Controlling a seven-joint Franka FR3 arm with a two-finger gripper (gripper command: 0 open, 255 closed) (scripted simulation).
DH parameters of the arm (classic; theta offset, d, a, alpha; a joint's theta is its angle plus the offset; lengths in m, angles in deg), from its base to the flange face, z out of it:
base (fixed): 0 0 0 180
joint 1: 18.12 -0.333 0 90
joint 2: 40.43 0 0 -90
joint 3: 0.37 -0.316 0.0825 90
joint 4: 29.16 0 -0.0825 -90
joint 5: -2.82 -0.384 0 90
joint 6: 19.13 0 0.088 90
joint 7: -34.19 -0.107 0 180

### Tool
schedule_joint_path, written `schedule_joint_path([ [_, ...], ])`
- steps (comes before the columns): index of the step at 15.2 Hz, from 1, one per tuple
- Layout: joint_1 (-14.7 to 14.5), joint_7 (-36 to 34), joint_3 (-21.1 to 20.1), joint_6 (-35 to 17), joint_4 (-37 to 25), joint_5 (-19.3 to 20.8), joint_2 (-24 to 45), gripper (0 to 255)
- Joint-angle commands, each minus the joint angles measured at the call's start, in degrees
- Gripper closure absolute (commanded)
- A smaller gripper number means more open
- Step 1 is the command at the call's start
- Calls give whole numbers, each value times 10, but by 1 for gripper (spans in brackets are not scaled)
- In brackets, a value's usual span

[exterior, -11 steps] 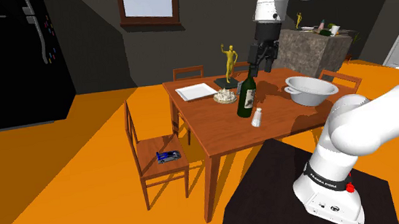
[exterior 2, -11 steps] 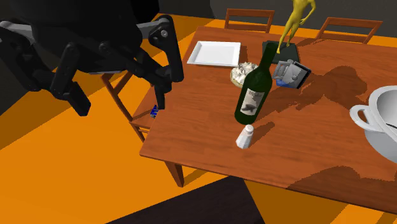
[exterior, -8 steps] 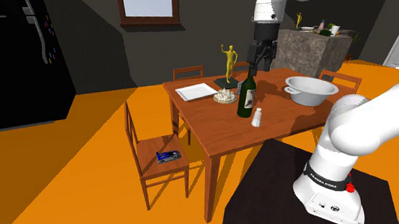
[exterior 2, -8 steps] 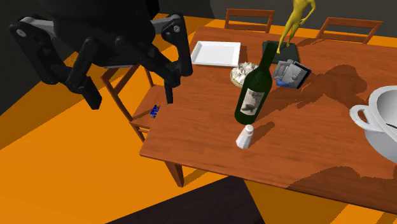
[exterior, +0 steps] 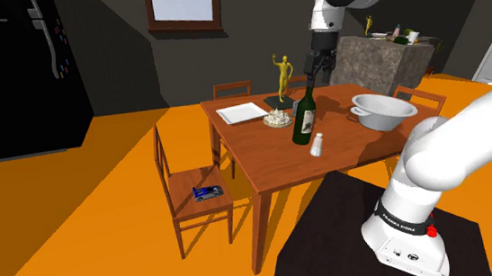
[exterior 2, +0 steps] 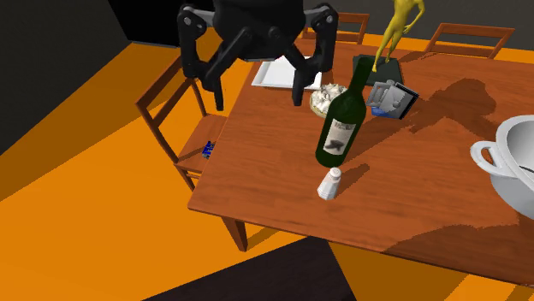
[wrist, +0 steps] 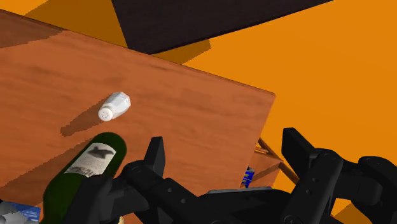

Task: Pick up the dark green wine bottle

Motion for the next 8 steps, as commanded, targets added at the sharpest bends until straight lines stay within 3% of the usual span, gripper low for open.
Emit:
schedule_joint_path([
  [1,5,26,23,-11,-23,8,34,0],
  [8,15,118,97,-39,-118,8,161,0],
])
